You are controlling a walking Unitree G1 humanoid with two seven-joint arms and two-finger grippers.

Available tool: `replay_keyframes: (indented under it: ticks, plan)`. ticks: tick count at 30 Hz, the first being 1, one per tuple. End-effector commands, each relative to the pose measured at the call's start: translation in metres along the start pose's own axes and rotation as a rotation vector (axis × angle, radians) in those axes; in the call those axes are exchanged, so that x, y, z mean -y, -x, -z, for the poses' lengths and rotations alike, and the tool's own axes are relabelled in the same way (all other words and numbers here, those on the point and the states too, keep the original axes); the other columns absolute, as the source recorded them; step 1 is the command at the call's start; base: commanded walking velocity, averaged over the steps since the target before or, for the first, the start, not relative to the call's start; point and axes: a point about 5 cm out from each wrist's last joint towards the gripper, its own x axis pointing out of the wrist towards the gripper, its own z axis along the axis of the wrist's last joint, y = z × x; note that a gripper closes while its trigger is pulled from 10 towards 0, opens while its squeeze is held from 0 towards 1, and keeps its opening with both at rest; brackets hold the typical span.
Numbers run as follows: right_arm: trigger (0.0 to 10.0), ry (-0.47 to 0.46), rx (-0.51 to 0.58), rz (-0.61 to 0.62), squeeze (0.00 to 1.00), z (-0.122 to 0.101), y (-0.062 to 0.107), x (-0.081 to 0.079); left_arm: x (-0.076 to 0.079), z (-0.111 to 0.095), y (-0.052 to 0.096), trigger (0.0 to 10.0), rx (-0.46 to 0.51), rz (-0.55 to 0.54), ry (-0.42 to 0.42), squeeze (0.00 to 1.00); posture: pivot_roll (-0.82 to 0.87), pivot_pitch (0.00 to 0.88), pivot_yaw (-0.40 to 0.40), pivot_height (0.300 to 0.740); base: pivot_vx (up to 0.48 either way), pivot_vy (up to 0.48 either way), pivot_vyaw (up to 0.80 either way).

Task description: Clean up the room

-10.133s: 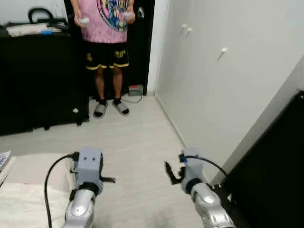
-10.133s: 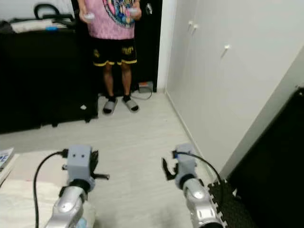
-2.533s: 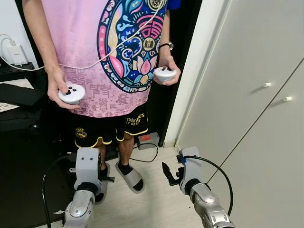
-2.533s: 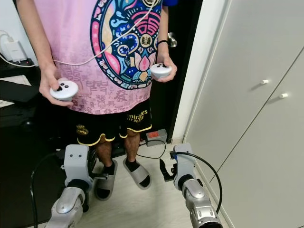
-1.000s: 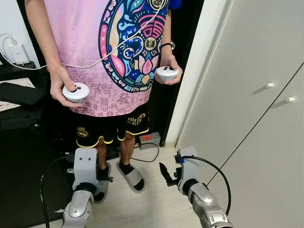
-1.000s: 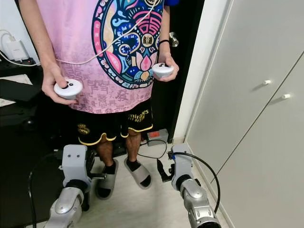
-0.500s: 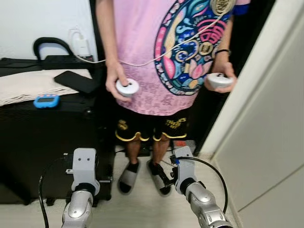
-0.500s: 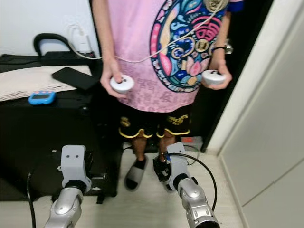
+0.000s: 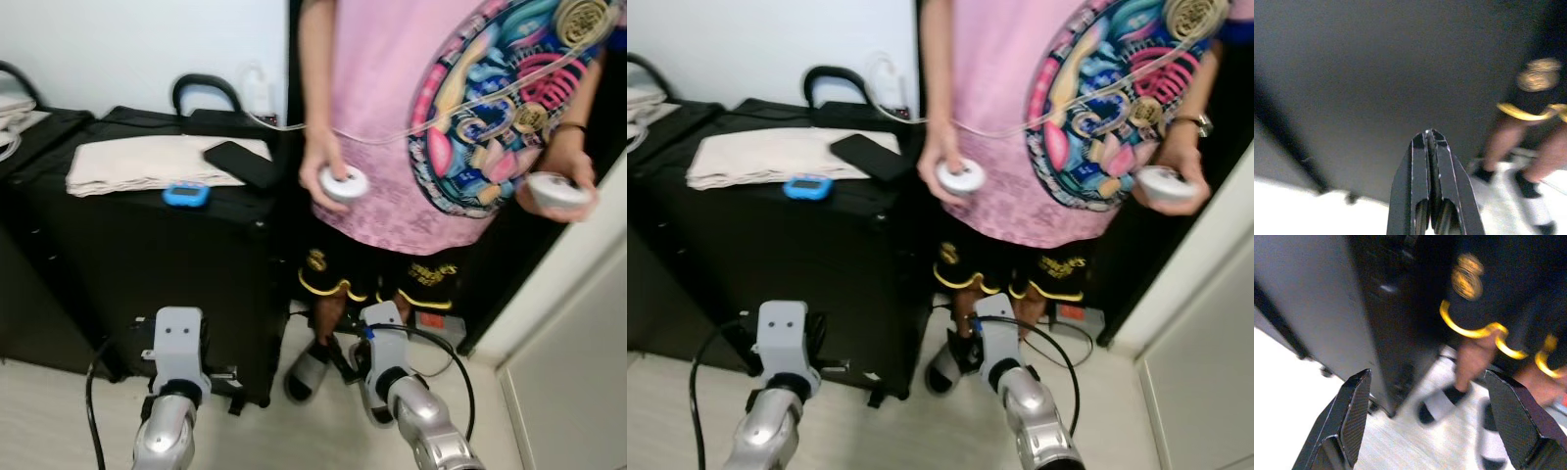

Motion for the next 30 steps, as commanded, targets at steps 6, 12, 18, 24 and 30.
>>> replay_keyframes:
  ticks: [6,12,18,24,30]
  plan:
    - [10.0,-0.006,-0.007,-0.006,0.0,0.005,0.003,-0.001,0.001,0.003,0.003,10.0,-0.011,0.001,0.007,0.0,-0.04,0.102,-0.079,0.74,0.0,0.0,0.8]
    - [10.0,-0.004,-0.006,-0.013,0.0,0.005,0.004,-0.002,0.001,0.003,0.004,10.0,-0.009,0.008,0.012,0.0,-0.04,0.099,-0.08,0.74,0.0,0.0,0.8]
    - [10.0,-0.004,-0.007,-0.017,0.0,0.005,0.005,-0.003,0.002,0.004,0.006,10.0,-0.012,0.024,0.02,0.0,-0.04,0.097,-0.079,0.74,0.0,0.0,0.8]
    - [10.0,-0.018,-0.001,-0.024,0.0,0.005,0.005,-0.004,0.007,0.003,0.008,10.0,-0.004,0.061,0.049,0.0,-0.04,0.096,-0.076,0.74,0.0,0.0,0.8]
    - [10.0,-0.033,-0.011,-0.032,0.0,0.008,0.006,-0.006,0.017,0.001,0.012,10.0,-0.008,0.139,0.068,0.0,-0.04,0.101,-0.076,0.74,0.0,0.0,0.0]
